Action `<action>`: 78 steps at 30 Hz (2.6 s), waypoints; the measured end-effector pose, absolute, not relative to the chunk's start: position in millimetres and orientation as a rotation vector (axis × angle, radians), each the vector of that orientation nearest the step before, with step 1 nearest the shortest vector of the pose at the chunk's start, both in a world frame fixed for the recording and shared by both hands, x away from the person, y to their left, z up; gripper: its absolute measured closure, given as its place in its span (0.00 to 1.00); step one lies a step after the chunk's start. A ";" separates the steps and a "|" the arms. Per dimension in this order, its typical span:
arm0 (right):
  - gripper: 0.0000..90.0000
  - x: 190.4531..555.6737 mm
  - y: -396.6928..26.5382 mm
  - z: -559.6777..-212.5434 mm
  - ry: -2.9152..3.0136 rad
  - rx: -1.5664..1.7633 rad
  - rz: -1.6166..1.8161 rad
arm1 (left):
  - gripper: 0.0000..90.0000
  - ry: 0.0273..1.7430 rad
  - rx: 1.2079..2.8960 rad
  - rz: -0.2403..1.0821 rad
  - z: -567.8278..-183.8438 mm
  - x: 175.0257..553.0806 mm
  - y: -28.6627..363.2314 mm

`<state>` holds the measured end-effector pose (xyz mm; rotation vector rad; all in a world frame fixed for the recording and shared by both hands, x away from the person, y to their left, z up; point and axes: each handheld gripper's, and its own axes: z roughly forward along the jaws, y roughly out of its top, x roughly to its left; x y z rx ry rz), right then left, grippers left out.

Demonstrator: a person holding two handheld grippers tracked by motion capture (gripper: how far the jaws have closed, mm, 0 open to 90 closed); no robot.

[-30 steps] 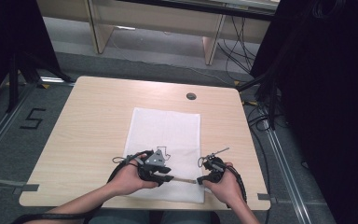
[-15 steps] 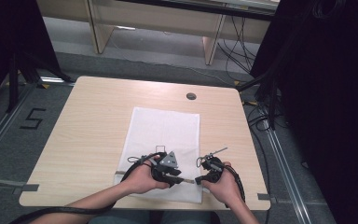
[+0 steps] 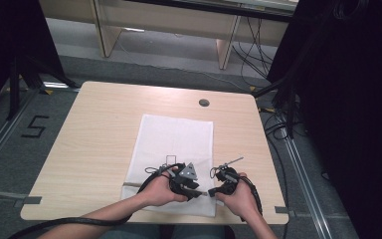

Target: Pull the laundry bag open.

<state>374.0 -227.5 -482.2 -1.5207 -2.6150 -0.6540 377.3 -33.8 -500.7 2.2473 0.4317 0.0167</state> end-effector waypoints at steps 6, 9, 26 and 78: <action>1.00 373.1 -226.7 -483.6 -2.628 -1.531 -0.678 | 0.74 0.420 2.262 0.016 -502.5 379.0 -38.8; 1.00 373.3 -227.3 -482.7 -2.632 -1.520 -0.666 | 0.74 0.418 2.267 0.008 -504.5 379.0 -40.8; 1.00 373.2 -226.7 -482.5 -2.629 -1.531 -0.656 | 0.81 0.360 2.283 0.048 -507.5 376.8 -50.4; 1.00 372.0 -225.6 -482.7 -2.651 -1.524 -0.656 | 0.92 0.381 2.272 0.053 -501.6 372.4 -52.0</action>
